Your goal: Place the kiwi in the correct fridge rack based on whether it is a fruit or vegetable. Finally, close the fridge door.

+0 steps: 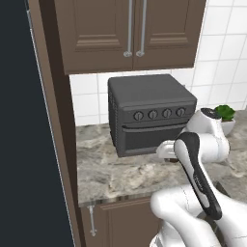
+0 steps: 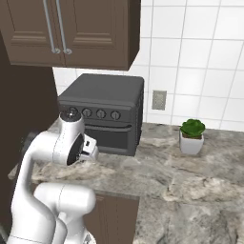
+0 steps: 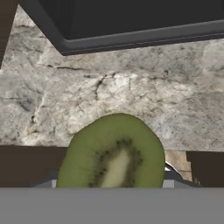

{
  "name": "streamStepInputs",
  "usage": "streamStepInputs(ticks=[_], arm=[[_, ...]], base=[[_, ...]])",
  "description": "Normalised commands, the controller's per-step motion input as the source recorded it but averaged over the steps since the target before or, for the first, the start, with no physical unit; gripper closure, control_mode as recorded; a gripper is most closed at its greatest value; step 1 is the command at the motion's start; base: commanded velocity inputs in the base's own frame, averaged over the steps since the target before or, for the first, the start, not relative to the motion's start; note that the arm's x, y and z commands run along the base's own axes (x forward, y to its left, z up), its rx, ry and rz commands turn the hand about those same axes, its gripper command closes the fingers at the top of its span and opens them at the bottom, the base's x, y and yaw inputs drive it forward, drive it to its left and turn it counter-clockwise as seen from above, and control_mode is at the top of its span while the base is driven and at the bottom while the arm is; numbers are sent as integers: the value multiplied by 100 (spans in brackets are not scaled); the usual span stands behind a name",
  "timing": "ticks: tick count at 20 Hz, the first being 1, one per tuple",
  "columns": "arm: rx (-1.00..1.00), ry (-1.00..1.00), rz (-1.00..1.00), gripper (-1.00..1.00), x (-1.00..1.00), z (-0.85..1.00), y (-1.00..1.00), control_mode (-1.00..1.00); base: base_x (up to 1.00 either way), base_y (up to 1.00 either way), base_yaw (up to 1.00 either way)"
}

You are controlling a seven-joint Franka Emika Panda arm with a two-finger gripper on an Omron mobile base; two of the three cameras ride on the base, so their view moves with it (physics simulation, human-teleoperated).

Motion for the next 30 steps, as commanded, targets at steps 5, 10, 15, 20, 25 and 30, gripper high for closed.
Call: streamStepInputs(ticks=[5,10,15,20,25,30], arm=[[0,0,0,100,-37,88,-20,-100],[-4,0,-2,100,-54,68,0,-100],[-9,0,0,100,-35,29,5,-100],[-2,0,0,100,-9,2,0,100],[0,0,0,100,0,0,0,100],[0,0,0,100,0,0,0,100]], base=[[0,0,0],[0,0,0],[0,0,0],[-50,1,4],[-100,14,16],[-84,55,26]])
